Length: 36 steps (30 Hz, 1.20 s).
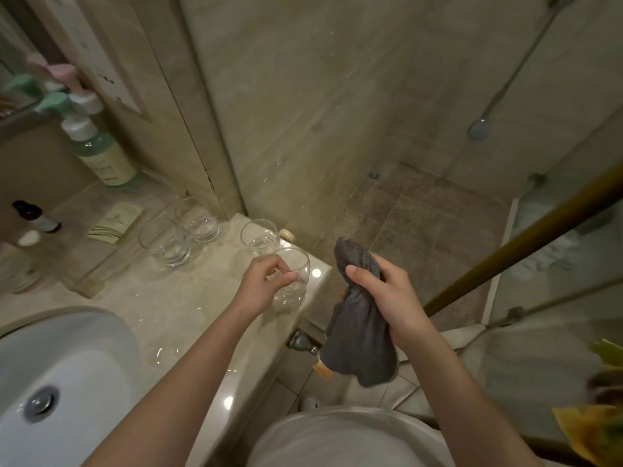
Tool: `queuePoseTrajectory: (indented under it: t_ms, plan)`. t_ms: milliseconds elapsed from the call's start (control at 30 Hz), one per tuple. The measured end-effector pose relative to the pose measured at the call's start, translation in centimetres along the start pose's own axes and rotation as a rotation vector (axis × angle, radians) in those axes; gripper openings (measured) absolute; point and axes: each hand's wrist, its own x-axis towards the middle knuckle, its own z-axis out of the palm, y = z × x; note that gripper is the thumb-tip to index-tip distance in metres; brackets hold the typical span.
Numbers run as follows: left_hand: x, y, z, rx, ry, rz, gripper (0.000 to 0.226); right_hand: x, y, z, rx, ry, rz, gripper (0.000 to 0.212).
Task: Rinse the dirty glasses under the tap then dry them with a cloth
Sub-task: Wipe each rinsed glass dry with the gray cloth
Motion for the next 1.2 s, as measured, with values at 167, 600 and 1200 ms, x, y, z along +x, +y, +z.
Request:
queuePoseTrajectory:
  t_ms: [167,600,1200]
  plan:
    - [-2.0,2.5,-0.8,-0.32,-0.053,-0.093,0.018,0.7,-0.4,0.3,-0.166,-0.005,-0.172,0.021]
    - [-5.2,14.8,-0.6,-0.424,0.217,0.287,0.024,-0.8,-5.9,4.4,-0.132,0.093,-0.65,0.022]
    - [-7.0,19.1,-1.1,-0.554,0.487,0.303,0.041,-1.8,-9.7,5.2,0.219,0.063,-0.568,0.023]
